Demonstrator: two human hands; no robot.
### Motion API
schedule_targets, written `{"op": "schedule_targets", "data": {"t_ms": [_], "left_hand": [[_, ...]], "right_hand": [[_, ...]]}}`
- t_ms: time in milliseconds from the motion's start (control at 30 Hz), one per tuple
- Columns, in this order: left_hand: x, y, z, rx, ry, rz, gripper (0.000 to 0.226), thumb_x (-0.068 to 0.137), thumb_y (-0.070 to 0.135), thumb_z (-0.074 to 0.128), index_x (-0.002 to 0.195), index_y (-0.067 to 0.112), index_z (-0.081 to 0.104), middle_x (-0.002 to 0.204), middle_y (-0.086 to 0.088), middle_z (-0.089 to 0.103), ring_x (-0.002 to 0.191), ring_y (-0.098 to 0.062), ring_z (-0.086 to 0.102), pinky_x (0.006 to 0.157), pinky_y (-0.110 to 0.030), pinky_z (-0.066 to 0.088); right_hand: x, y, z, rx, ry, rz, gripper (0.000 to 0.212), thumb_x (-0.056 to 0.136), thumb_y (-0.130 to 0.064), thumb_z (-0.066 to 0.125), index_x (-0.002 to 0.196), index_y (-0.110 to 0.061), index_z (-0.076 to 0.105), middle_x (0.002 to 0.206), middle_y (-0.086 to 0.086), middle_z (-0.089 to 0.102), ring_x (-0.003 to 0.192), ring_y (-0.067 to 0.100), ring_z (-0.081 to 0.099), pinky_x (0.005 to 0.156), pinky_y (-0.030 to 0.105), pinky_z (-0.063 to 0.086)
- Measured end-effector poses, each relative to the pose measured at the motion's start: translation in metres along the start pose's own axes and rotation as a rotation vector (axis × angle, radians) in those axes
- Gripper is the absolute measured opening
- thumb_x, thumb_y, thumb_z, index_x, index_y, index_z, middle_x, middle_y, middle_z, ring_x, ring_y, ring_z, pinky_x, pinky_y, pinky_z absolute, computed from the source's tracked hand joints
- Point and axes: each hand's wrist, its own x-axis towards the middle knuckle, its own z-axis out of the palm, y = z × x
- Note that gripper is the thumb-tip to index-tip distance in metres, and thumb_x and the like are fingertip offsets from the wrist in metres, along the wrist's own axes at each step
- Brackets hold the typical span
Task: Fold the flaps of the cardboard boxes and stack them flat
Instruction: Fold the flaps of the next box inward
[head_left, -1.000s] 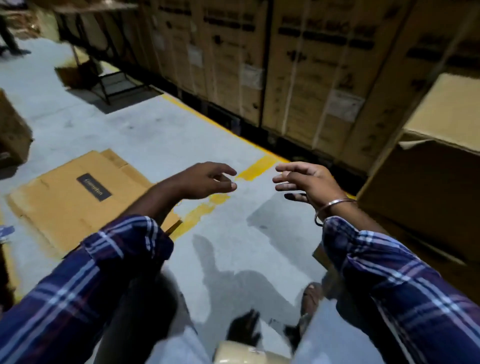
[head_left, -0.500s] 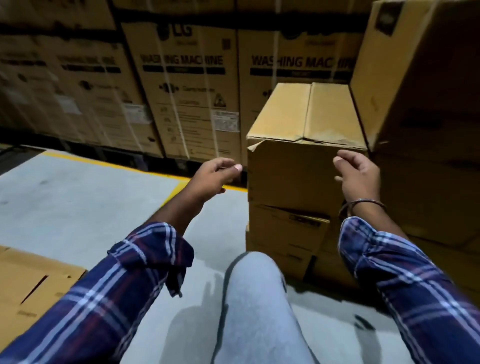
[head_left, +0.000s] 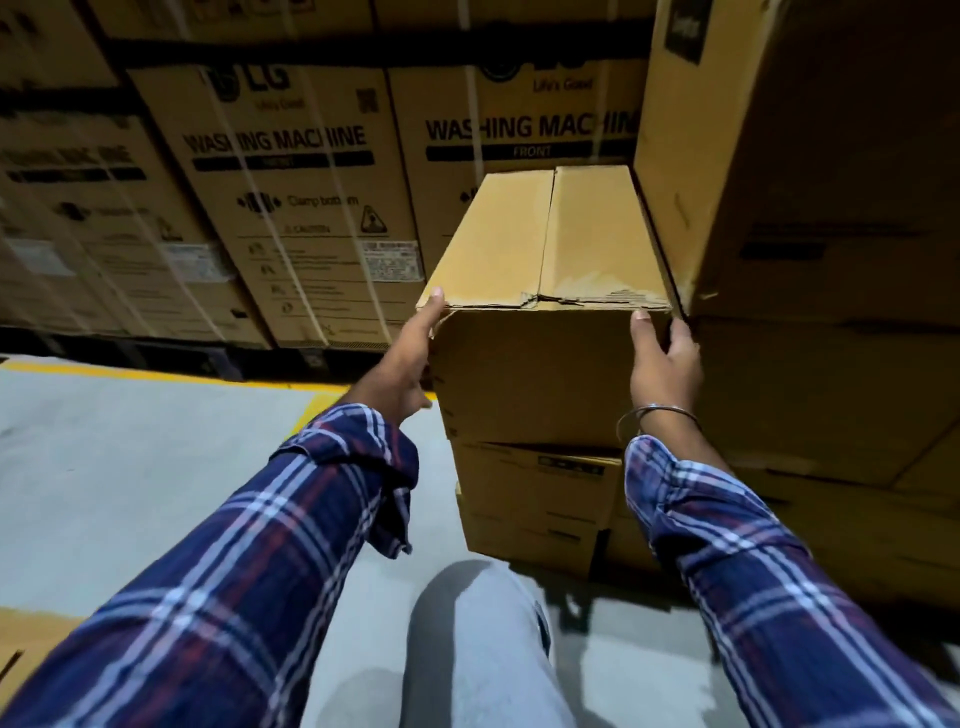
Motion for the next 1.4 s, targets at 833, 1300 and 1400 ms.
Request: {"op": "schedule_targets", "data": {"t_ms": [833,1300,1400], "left_hand": [[0.034,-0.142,-0.037,-0.465,0.145,-0.326,0.091,0.087,0.087,0.038,0.138,0.013,0.051,0.136,-0.019,0.059,0.126,-0.038,0.056,0.106,-0.058,0.041],[0.036,-0.200,-0.020,-1.209,-0.012,-0.284,0.074,0.081,0.071,0.062,0.137,0.021,0.060,0.132,-0.024,0.065,0.124,-0.053,0.056,0.101,-0.075,0.041],[0.026,-0.206,-0.039,-1.235,0.034,-0.247,0.075,0.081,0.072,0.060,0.137,0.022,0.061,0.131,-0.024,0.066,0.123,-0.053,0.056,0.101,-0.078,0.038]], "right_hand": [[-0.034,-0.008,-0.001,0.220,-0.054,0.216,0.077,0.085,-0.078,0.053,0.147,-0.033,0.049,0.153,-0.005,0.045,0.140,0.020,0.039,0.109,0.040,0.030],[-0.061,-0.005,0.016,0.181,-0.176,0.161,0.080,0.065,-0.074,0.067,0.136,-0.039,0.061,0.144,-0.014,0.056,0.133,0.012,0.048,0.117,0.053,0.034],[-0.082,-0.012,0.031,0.172,-0.261,0.087,0.079,0.070,-0.071,0.065,0.140,-0.033,0.060,0.140,-0.012,0.061,0.133,0.013,0.051,0.116,0.051,0.037]]}}
